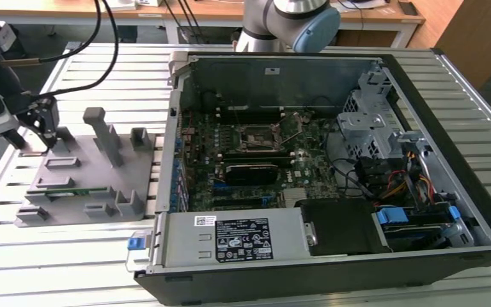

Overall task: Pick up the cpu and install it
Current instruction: 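Pick up the cpu and move it towards the insertion slot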

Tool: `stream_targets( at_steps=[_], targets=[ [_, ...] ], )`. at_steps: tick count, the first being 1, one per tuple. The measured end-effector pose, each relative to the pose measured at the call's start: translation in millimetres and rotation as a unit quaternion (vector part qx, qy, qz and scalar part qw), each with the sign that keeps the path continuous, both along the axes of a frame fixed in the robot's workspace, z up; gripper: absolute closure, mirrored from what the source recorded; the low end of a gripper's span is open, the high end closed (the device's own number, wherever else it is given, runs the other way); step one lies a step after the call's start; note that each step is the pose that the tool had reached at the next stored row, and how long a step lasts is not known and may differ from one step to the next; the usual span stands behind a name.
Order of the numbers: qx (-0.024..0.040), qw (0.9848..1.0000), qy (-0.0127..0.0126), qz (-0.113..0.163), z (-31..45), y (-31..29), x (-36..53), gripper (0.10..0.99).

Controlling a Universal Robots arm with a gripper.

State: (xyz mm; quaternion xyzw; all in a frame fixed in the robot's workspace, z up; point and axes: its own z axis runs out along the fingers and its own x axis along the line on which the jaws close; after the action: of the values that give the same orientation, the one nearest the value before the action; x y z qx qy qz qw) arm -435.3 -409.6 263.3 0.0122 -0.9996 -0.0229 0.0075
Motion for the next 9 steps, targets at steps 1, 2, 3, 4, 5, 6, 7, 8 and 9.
stream_targets(
  at_steps=[1,2,3,4,5,6,7,8,9],
  targets=[
    [0.0000,1.0000,0.0000,0.000,0.8,0.1,0.0,0.557],
    [0.0000,1.0000,0.0001,0.000,1.5,0.2,0.0,0.557],
    [0.0000,1.0000,0.0001,0.000,2.3,0.3,0.0,0.557],
    [0.0000,1.0000,0.0001,0.000,3.1,0.4,0.0,0.557],
    [0.0000,1.0000,0.0001,0.000,3.8,0.4,0.0,0.557],
    [0.0000,1.0000,0.0000,0.000,4.5,0.5,0.0,0.557],
    [0.0000,1.0000,0.0001,0.000,5.3,0.6,0.0,0.557],
    [0.0000,1.0000,0.0000,0.000,5.9,0.8,0.0,0.557],
    [0.0000,1.0000,0.0001,0.000,6.8,0.9,0.0,0.557]
  ],
)
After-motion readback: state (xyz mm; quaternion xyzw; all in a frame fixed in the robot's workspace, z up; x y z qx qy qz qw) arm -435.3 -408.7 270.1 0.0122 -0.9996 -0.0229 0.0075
